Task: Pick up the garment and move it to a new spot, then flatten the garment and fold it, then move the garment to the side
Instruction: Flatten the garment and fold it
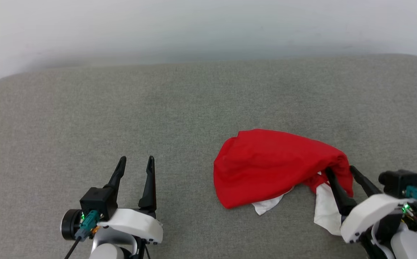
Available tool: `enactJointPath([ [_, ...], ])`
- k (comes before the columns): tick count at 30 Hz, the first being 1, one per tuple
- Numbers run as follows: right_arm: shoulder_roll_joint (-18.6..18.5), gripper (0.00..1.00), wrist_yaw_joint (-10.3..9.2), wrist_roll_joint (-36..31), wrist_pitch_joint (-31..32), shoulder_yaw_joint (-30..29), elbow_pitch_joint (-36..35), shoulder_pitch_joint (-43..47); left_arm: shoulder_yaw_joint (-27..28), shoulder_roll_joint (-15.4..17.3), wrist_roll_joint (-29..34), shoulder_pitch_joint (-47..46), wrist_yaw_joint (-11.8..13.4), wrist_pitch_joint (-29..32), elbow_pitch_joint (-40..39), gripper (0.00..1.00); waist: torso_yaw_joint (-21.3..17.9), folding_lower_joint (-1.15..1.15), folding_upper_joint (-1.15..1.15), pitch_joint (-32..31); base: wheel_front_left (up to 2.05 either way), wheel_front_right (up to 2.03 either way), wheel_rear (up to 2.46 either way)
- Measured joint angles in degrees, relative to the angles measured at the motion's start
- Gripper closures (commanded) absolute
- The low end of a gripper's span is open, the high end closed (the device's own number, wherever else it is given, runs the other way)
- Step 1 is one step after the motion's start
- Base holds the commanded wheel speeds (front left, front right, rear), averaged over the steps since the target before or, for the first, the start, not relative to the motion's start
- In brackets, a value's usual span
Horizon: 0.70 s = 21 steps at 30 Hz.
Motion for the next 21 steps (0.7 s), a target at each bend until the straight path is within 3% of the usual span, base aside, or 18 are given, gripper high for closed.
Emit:
enactJointPath([
  [10,2.7,0.0,-0.01,-11.4,-6.6,-4.4,-14.5,9.5,-0.8,1.0,0.0,2.0,-0.6,2.1,-0.1,0.0,-2.0,-0.01,0.0,-4.1,0.0,0.0,0.0],
  [21,7.0,0.0,0.0,-16.2,-3.9,-5.7,-28.6,14.6,-11.0,4.1,0.2,-4.0,-7.3,24.2,-4.1,0.0,-6.7,-0.01,0.0,-4.6,0.0,0.0,0.0],
])
